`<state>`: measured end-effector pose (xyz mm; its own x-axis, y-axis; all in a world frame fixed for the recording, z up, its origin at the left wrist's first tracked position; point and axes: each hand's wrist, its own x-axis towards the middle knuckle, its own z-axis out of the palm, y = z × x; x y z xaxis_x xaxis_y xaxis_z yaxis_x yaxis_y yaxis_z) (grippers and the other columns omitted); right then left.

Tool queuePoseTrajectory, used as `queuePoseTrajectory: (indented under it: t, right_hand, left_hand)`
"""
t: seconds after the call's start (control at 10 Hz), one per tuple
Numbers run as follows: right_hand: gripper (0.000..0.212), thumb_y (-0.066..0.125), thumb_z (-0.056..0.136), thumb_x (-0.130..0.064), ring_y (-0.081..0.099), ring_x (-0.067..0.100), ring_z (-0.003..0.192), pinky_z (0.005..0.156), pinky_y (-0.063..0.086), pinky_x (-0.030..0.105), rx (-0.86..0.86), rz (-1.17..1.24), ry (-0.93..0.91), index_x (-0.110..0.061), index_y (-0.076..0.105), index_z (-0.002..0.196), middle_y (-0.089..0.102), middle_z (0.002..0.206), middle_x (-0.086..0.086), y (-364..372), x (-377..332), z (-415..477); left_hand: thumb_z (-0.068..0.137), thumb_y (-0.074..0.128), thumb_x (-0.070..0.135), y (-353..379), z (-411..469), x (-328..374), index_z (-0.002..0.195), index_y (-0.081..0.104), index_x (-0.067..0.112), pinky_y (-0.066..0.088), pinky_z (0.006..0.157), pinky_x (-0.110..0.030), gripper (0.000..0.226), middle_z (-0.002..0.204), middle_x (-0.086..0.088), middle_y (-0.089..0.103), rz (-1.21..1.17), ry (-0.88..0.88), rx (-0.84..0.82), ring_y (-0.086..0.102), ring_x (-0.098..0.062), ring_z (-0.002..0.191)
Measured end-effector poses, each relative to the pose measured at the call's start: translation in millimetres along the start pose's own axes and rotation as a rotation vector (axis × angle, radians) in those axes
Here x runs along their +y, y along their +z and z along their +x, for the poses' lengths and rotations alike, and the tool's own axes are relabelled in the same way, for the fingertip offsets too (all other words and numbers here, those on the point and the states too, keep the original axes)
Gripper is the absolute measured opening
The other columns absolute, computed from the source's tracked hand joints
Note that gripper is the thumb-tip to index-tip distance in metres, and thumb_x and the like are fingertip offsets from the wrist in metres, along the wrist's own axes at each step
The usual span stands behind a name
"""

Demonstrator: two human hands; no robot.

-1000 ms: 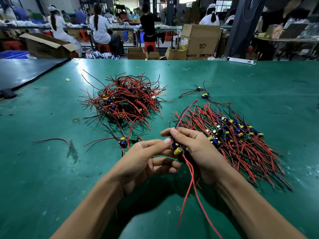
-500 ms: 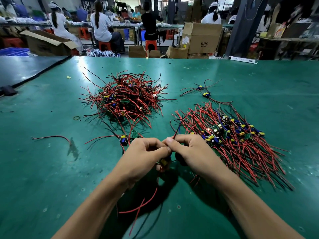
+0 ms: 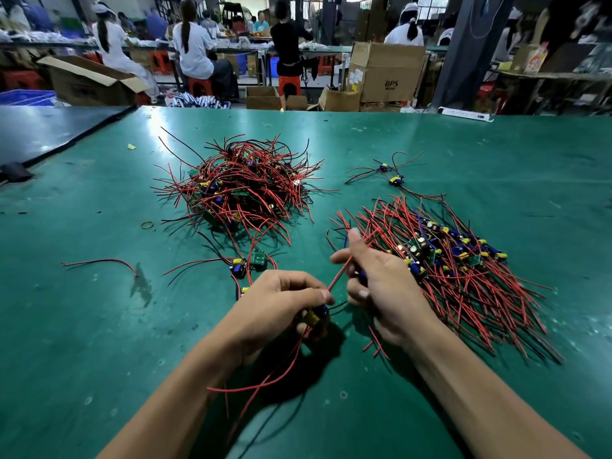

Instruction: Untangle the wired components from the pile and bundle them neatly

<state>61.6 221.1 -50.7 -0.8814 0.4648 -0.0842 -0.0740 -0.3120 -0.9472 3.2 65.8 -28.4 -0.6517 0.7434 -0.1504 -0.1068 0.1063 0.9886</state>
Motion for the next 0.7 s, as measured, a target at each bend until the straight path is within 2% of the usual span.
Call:
queuePoseTrajectory:
  t: [0.1, 0.2, 0.3, 0.4, 0.5, 0.6, 0.7]
  right_hand:
    - [0.037, 0.073, 0.08, -0.051, 0.027, 0.01, 0.04, 0.043, 0.018, 0.02, -0.175, -0.139, 0.036, -0.014, 0.075, 0.082, 0.037, 0.052, -0.002, -0.9, 4.1, -4.3]
    - [0.037, 0.073, 0.082, -0.049, 0.032, 0.013, 0.042, 0.041, 0.022, 0.018, -0.178, -0.335, -0.028, -0.013, 0.077, 0.085, 0.044, 0.058, 0.009, -6.3, 2.1, -3.5]
    - [0.033, 0.071, 0.088, -0.041, 0.034, 0.009, 0.037, 0.039, 0.023, 0.016, 0.012, -0.315, -0.129, -0.009, 0.076, 0.08, 0.044, 0.05, -0.001, -15.6, -3.7, 3.6]
    - [0.035, 0.069, 0.091, -0.038, 0.031, 0.008, 0.035, 0.039, 0.021, 0.015, 0.13, -0.242, -0.141, -0.007, 0.074, 0.077, 0.041, 0.047, -0.004, -20.1, -8.8, 7.4]
    - [0.045, 0.057, 0.099, -0.04, 0.031, 0.006, 0.034, 0.036, 0.023, 0.015, 0.255, -0.014, -0.09, -0.006, 0.067, 0.071, 0.045, 0.052, -0.003, -21.2, -16.6, 11.4]
    - [0.054, 0.046, 0.103, -0.046, 0.03, 0.006, 0.035, 0.036, 0.022, 0.018, 0.333, 0.054, -0.046, -0.005, 0.062, 0.073, 0.047, 0.058, 0.0, -30.2, -29.0, 11.0]
    - [0.055, 0.042, 0.103, -0.05, 0.03, 0.006, 0.037, 0.041, 0.02, 0.023, 0.3, 0.009, -0.089, -0.006, 0.066, 0.082, 0.048, 0.061, -0.001, -34.7, -43.0, 2.3]
  left_hand:
    - [0.089, 0.063, 0.005, -1.6, 2.2, -2.8, 0.081, 0.069, -0.003, 0.042, 0.049, -0.025, 0.013, 0.059, -0.012, 0.059, -0.027, 0.028, 0.047, 0.055, -0.021, 0.049]
    - [0.089, 0.064, 0.009, -2.4, 2.5, -3.8, 0.072, 0.067, 0.002, 0.04, 0.047, -0.024, 0.019, 0.056, -0.015, 0.057, -0.016, 0.058, 0.019, 0.051, -0.023, 0.047]
    - [0.086, 0.067, 0.009, -3.1, 2.0, -2.7, 0.067, 0.066, 0.005, 0.043, 0.048, -0.024, 0.019, 0.056, -0.014, 0.058, -0.01, 0.058, -0.041, 0.052, -0.022, 0.048]
    - [0.084, 0.068, 0.013, -1.6, 3.3, -2.4, 0.068, 0.067, 0.006, 0.046, 0.05, -0.025, 0.017, 0.059, -0.014, 0.06, -0.002, 0.054, -0.089, 0.055, -0.023, 0.05]
    - [0.081, 0.074, 0.017, -6.6, 1.6, -2.4, 0.067, 0.067, 0.007, 0.045, 0.05, -0.024, 0.018, 0.059, -0.012, 0.061, 0.015, 0.07, -0.149, 0.056, -0.023, 0.05]
    - [0.08, 0.073, 0.017, -7.5, 1.6, -4.0, 0.065, 0.066, 0.008, 0.04, 0.047, -0.023, 0.019, 0.058, -0.011, 0.06, 0.019, 0.053, -0.115, 0.055, -0.022, 0.047]
    - [0.086, 0.071, 0.016, -6.6, 4.8, -10.3, 0.065, 0.066, 0.008, 0.037, 0.047, -0.022, 0.023, 0.058, -0.01, 0.061, 0.13, 0.069, 0.078, 0.053, -0.018, 0.045]
